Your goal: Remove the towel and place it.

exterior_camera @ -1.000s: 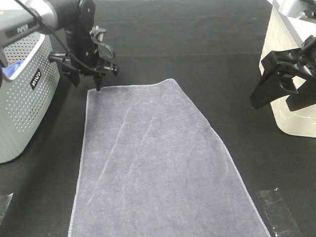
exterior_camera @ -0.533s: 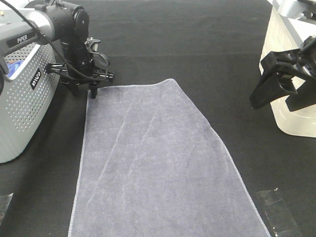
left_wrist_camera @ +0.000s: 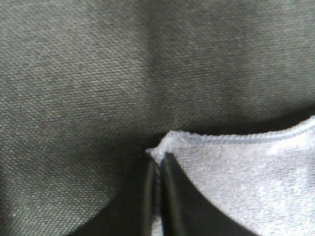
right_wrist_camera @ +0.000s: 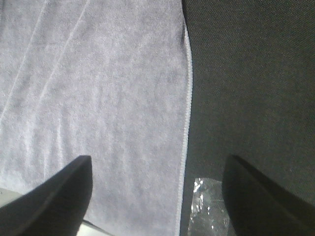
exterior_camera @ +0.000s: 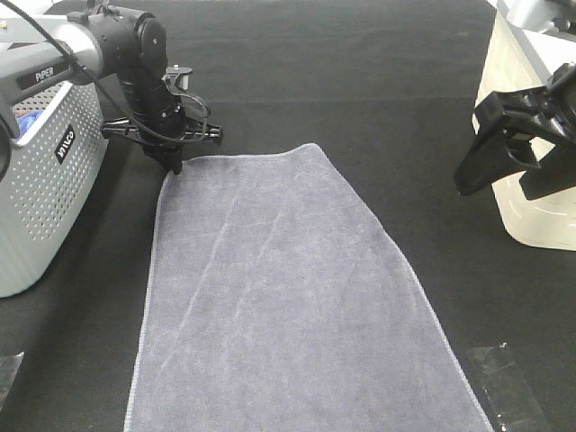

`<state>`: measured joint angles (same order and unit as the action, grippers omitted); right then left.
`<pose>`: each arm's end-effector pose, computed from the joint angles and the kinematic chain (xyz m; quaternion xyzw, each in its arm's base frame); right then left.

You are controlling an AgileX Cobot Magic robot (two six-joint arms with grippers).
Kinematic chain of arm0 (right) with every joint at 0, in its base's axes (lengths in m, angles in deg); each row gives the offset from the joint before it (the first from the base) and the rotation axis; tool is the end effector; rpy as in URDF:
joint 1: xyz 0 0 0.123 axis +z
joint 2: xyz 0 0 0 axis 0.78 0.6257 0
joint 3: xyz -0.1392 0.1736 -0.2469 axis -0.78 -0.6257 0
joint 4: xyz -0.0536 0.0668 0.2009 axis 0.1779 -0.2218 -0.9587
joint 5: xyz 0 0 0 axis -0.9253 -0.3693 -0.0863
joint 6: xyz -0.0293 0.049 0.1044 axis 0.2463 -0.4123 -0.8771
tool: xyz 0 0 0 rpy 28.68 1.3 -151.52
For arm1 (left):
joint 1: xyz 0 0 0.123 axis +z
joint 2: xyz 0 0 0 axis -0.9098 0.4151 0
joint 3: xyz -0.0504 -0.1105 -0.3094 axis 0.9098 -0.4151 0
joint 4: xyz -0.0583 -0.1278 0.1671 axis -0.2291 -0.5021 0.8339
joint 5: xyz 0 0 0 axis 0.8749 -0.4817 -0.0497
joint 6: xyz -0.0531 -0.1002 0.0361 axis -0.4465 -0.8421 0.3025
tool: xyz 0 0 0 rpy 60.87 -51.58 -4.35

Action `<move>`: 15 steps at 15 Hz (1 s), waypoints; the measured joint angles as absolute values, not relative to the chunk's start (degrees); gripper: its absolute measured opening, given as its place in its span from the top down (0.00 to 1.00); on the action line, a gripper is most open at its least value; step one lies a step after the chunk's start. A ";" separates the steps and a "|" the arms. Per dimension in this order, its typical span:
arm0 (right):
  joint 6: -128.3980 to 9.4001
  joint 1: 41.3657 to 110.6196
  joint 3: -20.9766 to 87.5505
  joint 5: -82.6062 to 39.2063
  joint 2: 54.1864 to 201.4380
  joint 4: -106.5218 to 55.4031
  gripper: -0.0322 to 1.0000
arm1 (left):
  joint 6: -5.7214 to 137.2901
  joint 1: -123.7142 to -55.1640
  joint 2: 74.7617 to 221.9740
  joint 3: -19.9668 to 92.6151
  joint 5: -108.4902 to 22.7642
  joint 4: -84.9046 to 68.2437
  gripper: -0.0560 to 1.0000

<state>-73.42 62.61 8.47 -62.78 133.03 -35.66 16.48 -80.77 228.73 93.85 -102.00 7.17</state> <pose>0.2206 0.0731 0.3044 -0.0964 0.9682 0.1408 0.1831 0.5431 -0.1447 0.1028 0.0061 0.9906 -0.0198 0.1352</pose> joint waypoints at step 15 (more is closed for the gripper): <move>-56.23 62.61 36.03 -59.46 161.67 -48.26 0.41 | 17.80 -81.17 223.64 93.85 -108.59 13.99 0.94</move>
<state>-56.23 62.61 36.03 -59.46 161.67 -48.26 17.80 -81.17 223.64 93.85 -108.59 13.99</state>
